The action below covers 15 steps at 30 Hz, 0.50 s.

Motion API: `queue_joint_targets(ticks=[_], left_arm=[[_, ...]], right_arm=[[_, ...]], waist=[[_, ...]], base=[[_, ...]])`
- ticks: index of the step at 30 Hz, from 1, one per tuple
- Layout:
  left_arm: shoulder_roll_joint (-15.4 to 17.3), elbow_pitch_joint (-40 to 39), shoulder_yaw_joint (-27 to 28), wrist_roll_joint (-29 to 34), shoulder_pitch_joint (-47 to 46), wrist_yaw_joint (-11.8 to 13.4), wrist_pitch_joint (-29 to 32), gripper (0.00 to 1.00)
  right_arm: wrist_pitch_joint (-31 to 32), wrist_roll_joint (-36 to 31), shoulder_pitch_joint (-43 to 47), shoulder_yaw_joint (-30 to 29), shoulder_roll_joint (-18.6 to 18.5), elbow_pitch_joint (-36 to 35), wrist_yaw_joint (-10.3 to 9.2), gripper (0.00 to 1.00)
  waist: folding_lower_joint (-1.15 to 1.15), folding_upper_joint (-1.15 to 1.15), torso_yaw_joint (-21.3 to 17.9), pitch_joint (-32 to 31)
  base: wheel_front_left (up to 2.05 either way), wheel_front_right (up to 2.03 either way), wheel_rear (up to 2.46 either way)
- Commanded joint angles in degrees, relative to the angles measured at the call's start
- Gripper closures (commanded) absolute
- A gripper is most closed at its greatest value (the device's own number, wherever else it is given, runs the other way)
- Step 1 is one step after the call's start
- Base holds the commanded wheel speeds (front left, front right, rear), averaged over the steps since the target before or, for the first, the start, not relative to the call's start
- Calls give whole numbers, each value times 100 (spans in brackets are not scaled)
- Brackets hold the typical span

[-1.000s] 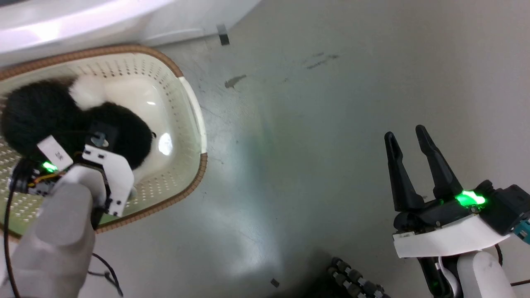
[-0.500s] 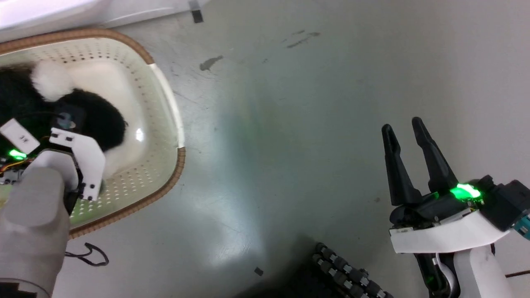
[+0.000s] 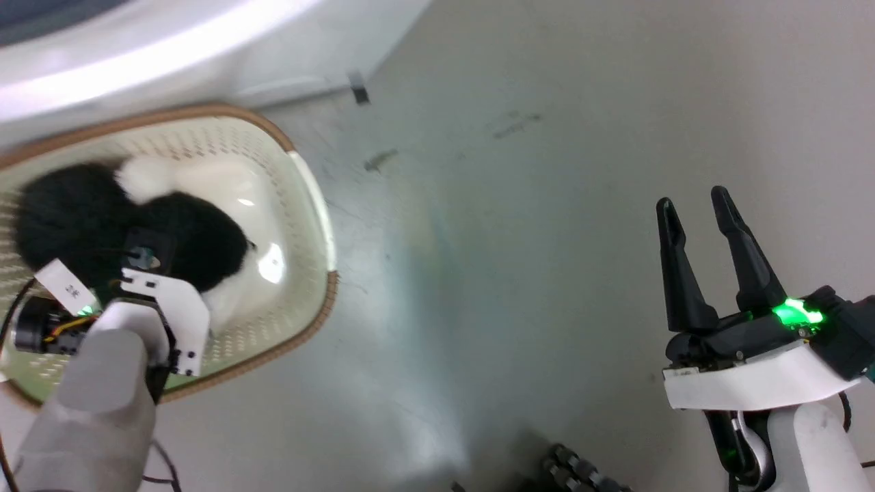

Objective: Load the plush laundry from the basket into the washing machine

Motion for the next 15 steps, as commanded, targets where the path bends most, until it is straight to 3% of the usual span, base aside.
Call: queue_joint_targets(ticks=[1,9,10,15], left_arm=[[-66,40,7,-52,96,-18,-138,100],[-503,199,-79,-193,345,-185,-879,100],[-669,233,-145,-218,466,-246,-1113,100],[-857,173,-213,-273,714,-317,-1365,100]], right_arm=[[-25,-66,62,-44,-5,-1,-5,0],[-25,-343,219,-245,-5,21,-5,0],[-25,-458,281,-309,-5,26,-5,0],[-25,-620,446,-425,-5,26,-5,0]], waist=[[0,0,259,-386],[0,0,680,-1258],[0,0,809,-1582],[0,0,996,-2078]], base=[[0,0,0],[0,0,0],[0,0,0],[0,0,0]])
